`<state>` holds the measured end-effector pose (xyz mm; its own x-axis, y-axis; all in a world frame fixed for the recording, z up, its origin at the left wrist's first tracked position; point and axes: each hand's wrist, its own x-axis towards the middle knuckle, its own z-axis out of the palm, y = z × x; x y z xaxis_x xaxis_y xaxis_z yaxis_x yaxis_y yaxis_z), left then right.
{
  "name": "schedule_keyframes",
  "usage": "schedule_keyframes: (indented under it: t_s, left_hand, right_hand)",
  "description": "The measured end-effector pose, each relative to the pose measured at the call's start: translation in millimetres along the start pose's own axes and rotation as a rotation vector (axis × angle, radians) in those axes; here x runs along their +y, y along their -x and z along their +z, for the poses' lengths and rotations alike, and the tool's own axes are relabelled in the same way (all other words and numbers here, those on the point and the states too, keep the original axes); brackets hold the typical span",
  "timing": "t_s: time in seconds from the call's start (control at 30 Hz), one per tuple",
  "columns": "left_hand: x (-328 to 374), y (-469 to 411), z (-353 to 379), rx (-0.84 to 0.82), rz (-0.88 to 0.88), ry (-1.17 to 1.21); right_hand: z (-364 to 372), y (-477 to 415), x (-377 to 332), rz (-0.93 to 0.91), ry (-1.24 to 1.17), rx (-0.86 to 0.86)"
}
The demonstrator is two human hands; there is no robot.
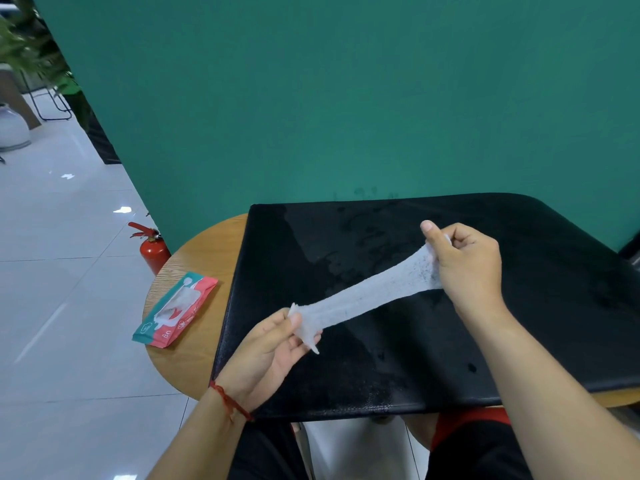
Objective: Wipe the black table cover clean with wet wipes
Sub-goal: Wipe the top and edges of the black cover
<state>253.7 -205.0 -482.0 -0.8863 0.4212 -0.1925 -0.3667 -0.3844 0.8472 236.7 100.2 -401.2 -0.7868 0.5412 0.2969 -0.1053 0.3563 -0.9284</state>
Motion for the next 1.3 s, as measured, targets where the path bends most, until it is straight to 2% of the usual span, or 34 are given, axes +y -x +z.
schedule_keyframes:
  t_s: [0.1,0.23,0.37,0.53,0.6,0.7,0.83,0.97,1.07,1.13,1.3]
  left_hand:
    - [0.5,-9.6,6.2,0.21,0.025,0.131]
    - [-2.5,-27.2,11.0,0.496,-0.047,0.258]
    - [-6.3,-42.5,11.3,0.719,-0.04,-0.02]
    - [-6.6,-37.9,3.1,0.708,0.108,-0.71]
    - [-6.6,-32.6,-2.9,0.66,0.145,-0.853]
    - [-12.1,-32.3,-17.8,0.562,0.112,-0.841]
    - [-16.5,-32.3,-21.6,0.5,0.017,-0.57]
    - [-18.9,-34.9,-28.0,0.603,-0.026,-0.388]
    - [-25.2,-39.2,-32.5,0.723,-0.037,-0.302]
    - [-30.3,-41.5,-32.8,0.805,0.011,-0.327]
    - [-33.1,-41.8,-29.4,0.96,0.138,-0.689]
  right_hand:
    - [1.7,4.8,9.9,0.019,-0.011,0.017]
    - [9.5,15.4,22.1,0.032,-0.025,0.006]
    - [19.1,30.6,31.2,0.032,0.006,-0.009]
    - [20.0,35.2,44.1,0.073,0.067,0.027]
    - [19.2,34.9,50.7,0.09,0.128,0.035]
    - [21.7,37.3,61.1,0.104,0.251,0.045]
    - [26.9,41.0,74.7,0.072,0.403,0.021]
    - [29.5,45.6,91.7,0.025,0.602,-0.013]
    - [32.7,50.3,104.0,0.042,0.771,-0.099]
    - [34.9,53.3,109.5,0.086,0.818,-0.138]
    - [37.1,50.3,119.5,0.249,0.785,-0.165]
